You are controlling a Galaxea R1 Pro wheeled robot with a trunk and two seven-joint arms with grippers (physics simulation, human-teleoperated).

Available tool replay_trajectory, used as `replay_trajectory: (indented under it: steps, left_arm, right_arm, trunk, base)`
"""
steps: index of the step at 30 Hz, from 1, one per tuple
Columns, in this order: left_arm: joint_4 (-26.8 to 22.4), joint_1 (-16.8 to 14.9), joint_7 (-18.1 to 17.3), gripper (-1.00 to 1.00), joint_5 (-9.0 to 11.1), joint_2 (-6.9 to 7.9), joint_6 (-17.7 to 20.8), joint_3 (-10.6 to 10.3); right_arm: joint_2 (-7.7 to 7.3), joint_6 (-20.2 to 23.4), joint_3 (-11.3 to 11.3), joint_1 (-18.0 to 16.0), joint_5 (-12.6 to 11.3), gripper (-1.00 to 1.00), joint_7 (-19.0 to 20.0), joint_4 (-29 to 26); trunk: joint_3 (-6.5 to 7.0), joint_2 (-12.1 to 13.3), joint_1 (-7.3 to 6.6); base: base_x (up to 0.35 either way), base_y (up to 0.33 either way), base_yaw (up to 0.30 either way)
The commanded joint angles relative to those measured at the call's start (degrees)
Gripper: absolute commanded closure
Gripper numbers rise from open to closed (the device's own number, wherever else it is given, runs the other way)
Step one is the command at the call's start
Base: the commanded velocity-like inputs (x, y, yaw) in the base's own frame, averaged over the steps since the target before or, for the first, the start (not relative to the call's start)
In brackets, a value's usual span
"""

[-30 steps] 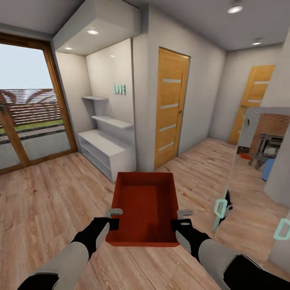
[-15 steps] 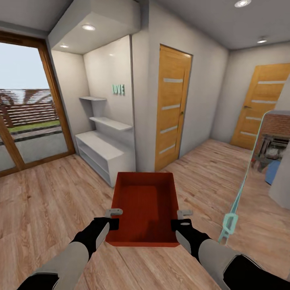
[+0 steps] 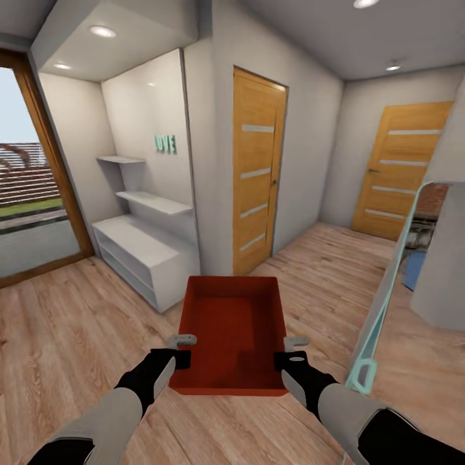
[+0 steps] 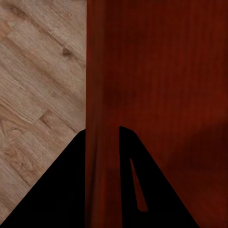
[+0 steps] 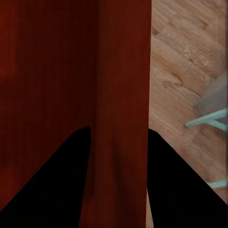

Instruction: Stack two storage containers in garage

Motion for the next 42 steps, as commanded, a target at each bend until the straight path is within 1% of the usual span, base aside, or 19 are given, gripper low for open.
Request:
replay_trajectory:
  steps: [1, 31, 42]
  left_arm:
    - [-0.03, 0.00, 0.50, 1.00, -0.07, 0.01, 0.38, 0.13]
    - [-0.03, 0.00, 0.51, 1.00, -0.05, 0.05, 0.38, 0.13]
    - [-0.03, 0.00, 0.52, 1.00, -0.06, 0.05, 0.38, 0.13]
  right_arm:
    - [-0.01, 0.49, -0.78, -0.07, 0.27, 1.00, -0.32, -0.68]
    - [-0.09, 0.49, -0.78, -0.07, 0.27, 1.00, -0.32, -0.68]
    - [-0.05, 0.49, -0.78, -0.07, 0.27, 1.00, -0.32, -0.68]
  trunk:
    - [-0.13, -0.13, 0.07]
    - [-0.13, -0.13, 0.07]
    - [-0.13, -0.13, 0.07]
  base:
    - [0.322, 0.000, -0.096]
    - [0.322, 0.000, -0.007]
    - [0.322, 0.000, -0.179]
